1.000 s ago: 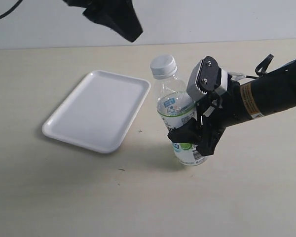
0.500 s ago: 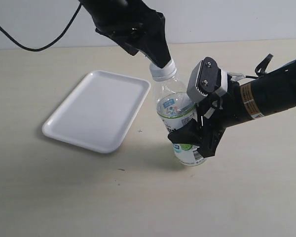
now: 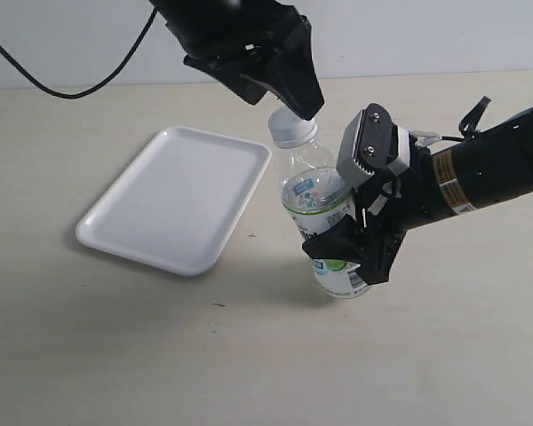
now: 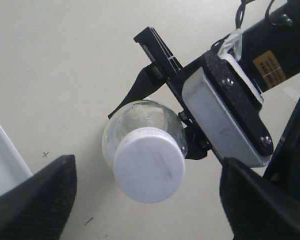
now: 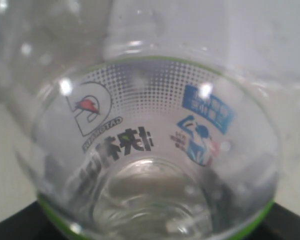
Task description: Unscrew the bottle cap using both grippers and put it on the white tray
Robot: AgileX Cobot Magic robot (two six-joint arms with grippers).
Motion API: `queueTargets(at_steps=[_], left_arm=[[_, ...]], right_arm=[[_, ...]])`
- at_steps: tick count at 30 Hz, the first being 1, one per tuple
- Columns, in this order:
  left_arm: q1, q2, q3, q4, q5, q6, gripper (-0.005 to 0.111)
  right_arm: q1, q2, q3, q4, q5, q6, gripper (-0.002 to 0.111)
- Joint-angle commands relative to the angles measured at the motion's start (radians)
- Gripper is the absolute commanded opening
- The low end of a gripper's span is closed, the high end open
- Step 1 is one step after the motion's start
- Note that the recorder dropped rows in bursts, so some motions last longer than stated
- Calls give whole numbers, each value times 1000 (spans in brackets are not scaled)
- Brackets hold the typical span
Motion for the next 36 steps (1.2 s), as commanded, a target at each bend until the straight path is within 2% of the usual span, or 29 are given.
queueTargets(at_steps=[1, 12, 20, 36], left_arm=[[-2, 14, -8, 3, -1, -33, 76], [-31, 29, -8, 102, -1, -58, 76], [-35, 33, -8, 81, -1, -58, 74], [-35, 70, -8, 36, -1, -63, 36]], right_arm=[[1, -2, 3, -31, 14, -12, 0], [1, -2, 3, -31, 9, -15, 0], [1, -2, 3, -31, 9, -15, 0], [1, -2, 3, -31, 9, -8, 0]])
